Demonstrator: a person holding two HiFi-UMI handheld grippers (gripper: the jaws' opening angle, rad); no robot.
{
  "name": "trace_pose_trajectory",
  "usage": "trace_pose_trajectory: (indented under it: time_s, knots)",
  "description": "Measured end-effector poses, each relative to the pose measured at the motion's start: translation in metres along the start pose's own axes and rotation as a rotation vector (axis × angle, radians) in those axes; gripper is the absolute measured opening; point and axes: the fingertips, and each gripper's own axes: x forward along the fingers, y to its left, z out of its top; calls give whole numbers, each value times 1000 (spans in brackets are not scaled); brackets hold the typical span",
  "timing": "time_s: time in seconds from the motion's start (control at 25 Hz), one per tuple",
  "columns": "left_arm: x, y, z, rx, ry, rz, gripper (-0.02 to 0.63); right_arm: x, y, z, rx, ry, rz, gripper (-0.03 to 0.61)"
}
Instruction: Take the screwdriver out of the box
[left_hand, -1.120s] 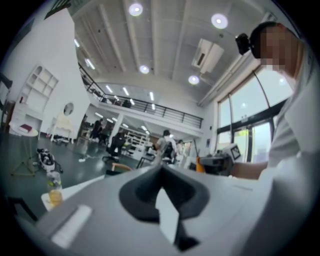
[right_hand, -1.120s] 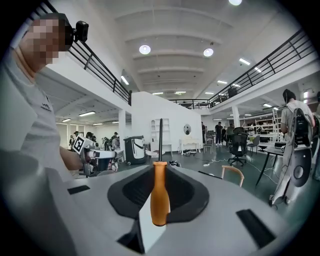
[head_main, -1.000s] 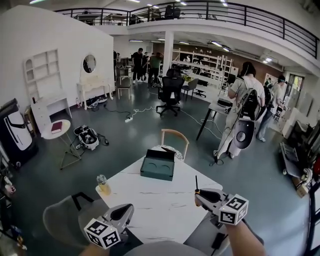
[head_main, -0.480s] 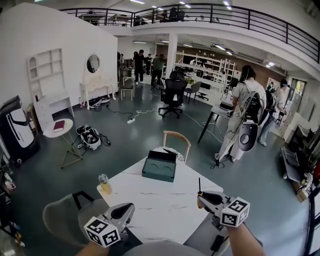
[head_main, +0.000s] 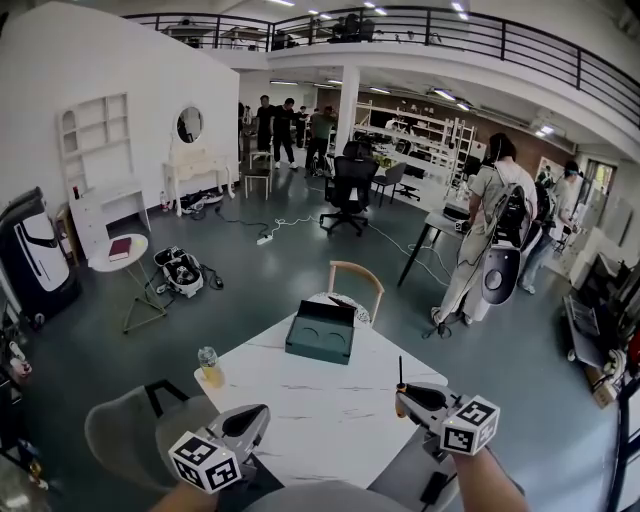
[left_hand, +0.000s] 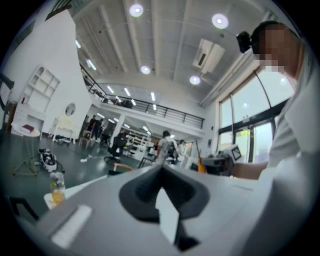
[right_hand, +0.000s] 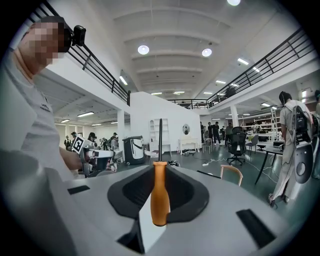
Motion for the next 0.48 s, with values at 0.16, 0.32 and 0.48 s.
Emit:
trace_pose_trajectory:
  time_s: [0.16, 0.32, 0.48]
  knots:
    - [-1, 3, -1, 1, -4, 6, 3, 3, 0, -1, -1, 1, 0, 67]
    - [1, 5, -1, 0, -6, 10, 3, 3, -3, -3, 0, -1, 2, 67]
    - [1, 2, 4, -1, -4, 8, 3, 1, -2, 3, 3, -1, 2, 67]
